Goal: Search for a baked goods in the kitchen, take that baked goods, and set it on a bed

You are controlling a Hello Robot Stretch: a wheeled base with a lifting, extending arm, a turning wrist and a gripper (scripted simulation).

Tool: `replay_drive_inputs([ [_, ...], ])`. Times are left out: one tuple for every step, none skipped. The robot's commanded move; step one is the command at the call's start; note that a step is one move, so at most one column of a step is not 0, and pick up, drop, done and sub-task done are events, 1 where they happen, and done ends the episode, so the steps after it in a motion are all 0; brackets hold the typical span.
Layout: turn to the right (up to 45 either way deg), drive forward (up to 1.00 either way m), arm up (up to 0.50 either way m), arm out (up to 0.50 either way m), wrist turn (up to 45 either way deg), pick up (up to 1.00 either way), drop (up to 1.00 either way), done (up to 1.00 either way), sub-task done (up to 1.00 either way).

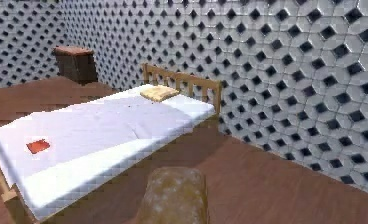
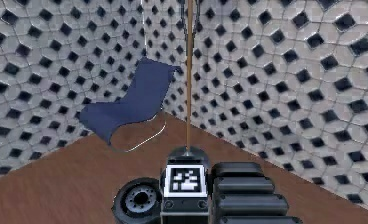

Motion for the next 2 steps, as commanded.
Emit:
replay_drive_inputs([
  [0.0, 1.00, 0.00, 0.00, 0.0, 0.00, 0.00, 0.00, 0.00],
  [-3.0, 0.00, 0.00, 0.00, 0.0, 0.00, 0.00, 0.00, 0.00],
])
